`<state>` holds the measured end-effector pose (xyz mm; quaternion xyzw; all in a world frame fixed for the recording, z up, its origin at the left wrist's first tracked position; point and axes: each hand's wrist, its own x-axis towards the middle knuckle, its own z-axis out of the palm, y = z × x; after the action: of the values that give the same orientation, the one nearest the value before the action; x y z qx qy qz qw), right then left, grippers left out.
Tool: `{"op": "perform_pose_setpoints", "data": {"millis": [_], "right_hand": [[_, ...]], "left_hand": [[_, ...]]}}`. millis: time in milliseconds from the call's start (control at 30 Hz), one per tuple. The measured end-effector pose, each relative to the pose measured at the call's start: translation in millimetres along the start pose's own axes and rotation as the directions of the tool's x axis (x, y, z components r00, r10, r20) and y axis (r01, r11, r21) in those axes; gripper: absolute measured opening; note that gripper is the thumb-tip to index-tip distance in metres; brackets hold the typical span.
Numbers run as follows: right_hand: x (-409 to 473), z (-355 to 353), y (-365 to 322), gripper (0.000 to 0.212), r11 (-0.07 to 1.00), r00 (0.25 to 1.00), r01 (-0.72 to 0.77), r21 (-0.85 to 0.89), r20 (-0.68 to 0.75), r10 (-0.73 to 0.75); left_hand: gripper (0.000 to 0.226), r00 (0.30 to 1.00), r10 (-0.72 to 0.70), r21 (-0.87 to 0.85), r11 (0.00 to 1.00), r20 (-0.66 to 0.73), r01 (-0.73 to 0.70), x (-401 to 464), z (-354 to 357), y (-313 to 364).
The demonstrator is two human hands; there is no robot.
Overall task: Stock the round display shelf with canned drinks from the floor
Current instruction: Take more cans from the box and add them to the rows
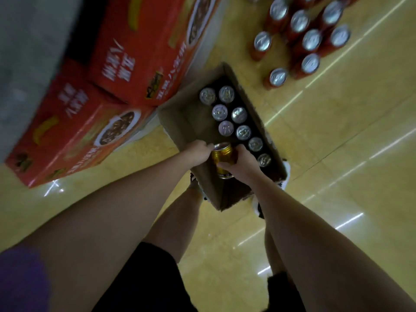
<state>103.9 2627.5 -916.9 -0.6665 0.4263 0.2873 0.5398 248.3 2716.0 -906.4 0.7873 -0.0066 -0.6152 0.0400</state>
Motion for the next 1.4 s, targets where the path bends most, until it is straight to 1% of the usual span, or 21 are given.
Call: {"op": "perform_pose_setpoints", "data": {"millis": [67,100,167,233,300,400,467,533,567,600,667,700,767,833,900,967,1067,1133,1267,1333,1400], "right_hand": [[-32.6,-30.4,-27.1,0.065,0.999,0.999,0.047,-0.026,0.009,-0.047],[-50.8,-46.0,-43.4,0.066,0.997,0.997,0.074,-0.036,0.003,-0.074],[-91.5,-75.4,-79.6,0.066,0.986,0.989,0.148,-0.077,-0.014,-0.149],[-132.5,-103.2,-120.1,0.064,0.968,0.974,0.227,-0.111,0.006,-0.228],[-173.5,-130.6,-162.2,0.064,0.937,0.950,0.310,-0.162,0.026,-0.310],[-233.3,-169.8,-219.4,0.070,0.879,0.896,0.440,-0.185,0.024,-0.444],[-275.3,-194.4,-253.2,0.067,0.834,0.852,0.513,-0.205,0.006,-0.523],[-312.7,-215.2,-283.8,0.068,0.785,0.805,0.574,-0.232,-0.012,-0.593],[-331.6,-224.7,-298.7,0.069,0.760,0.781,0.602,-0.246,-0.018,-0.624],[-348.2,-232.6,-313.0,0.070,0.740,0.761,0.620,-0.261,-0.030,-0.648],[-380.9,-245.7,-342.3,0.068,0.713,0.737,0.637,-0.295,-0.040,-0.675],[-397.6,-251.1,-357.1,0.065,0.701,0.728,0.642,-0.310,-0.039,-0.685],[-429.4,-258.6,-384.0,0.063,0.664,0.694,0.671,-0.329,-0.037,-0.719],[-463.4,-262.4,-408.1,0.067,0.630,0.656,0.702,-0.333,-0.043,-0.754],[-496.5,-262.9,-429.6,0.067,0.610,0.630,0.726,-0.317,-0.051,-0.775],[-526.7,-260.5,-448.5,0.064,0.600,0.608,0.756,-0.260,-0.061,-0.792],[-566.6,-251.9,-473.8,0.058,0.584,0.576,0.797,-0.153,-0.098,-0.812],[-588.0,-242.6,-487.3,0.056,0.586,0.576,0.804,-0.102,-0.115,-0.809],[-620.8,-210.6,-503.3,0.072,0.567,0.554,0.819,-0.089,-0.133,-0.822],[-630.9,-190.1,-509.2,0.082,0.540,0.529,0.836,-0.098,-0.115,-0.841],[-642.7,-169.5,-515.0,0.086,0.528,0.520,0.840,-0.124,-0.091,-0.849]], "left_hand": [[0.044,0.999,-0.032,-0.139,0.990,0.036,0.036,-55.2,-16.0,14.6],[0.046,0.995,-0.056,-0.212,0.975,0.077,0.072,-84.8,-25.1,23.8],[0.059,0.979,-0.096,-0.340,0.928,0.183,0.154,-150.4,-44.4,41.8],[0.072,0.971,-0.076,-0.432,0.885,0.229,0.171,-211.6,-64.6,55.9],[0.082,0.975,-0.032,-0.547,0.824,0.219,0.150,-267.6,-82.4,66.8],[0.092,0.983,0.059,-0.739,0.668,0.172,0.089,-343.0,-101.1,78.8],[0.101,0.977,0.134,-0.823,0.565,0.164,0.060,-387.7,-112.7,84.5],[0.104,0.971,0.214,-0.870,0.493,0.110,-0.010,-427.5,-127.8,89.7],[0.102,0.969,0.237,-0.882,0.468,0.066,-0.055,-447.3,-136.0,91.1],[0.095,0.962,0.273,-0.894,0.436,0.023,-0.103,-467.6,-144.5,92.6],[0.064,0.939,0.330,-0.901,0.375,-0.093,-0.221,-515.1,-160.7,94.3],[0.054,0.927,0.340,-0.887,0.362,-0.160,-0.286,-538.1,-168.0,93.2],[0.054,0.892,0.354,-0.830,0.378,-0.280,-0.410,-579.9,-182.0,88.0],[0.056,0.844,0.392,-0.768,0.386,-0.365,-0.511,-621.8,-194.3,83.9],[0.048,0.799,0.412,-0.723,0.367,-0.437,-0.585,-660.3,-205.5,78.9],[0.037,0.758,0.434,-0.688,0.345,-0.487,-0.639,-697.7,-215.7,73.5],[0.033,0.705,0.442,-0.630,0.331,-0.555,-0.703,-745.0,-229.8,58.6],[0.029,0.676,0.441,-0.605,0.314,-0.590,-0.732,-770.6,-237.1,43.7],[0.028,0.631,0.438,-0.551,0.310,-0.640,-0.775,-806.0,-253.3,3.4],[0.030,0.633,0.422,-0.546,0.321,-0.649,-0.774,-816.4,-262.9,-22.0],[0.037,0.635,0.412,-0.544,0.327,-0.654,-0.773,-823.6,-272.2,-48.9]]}}
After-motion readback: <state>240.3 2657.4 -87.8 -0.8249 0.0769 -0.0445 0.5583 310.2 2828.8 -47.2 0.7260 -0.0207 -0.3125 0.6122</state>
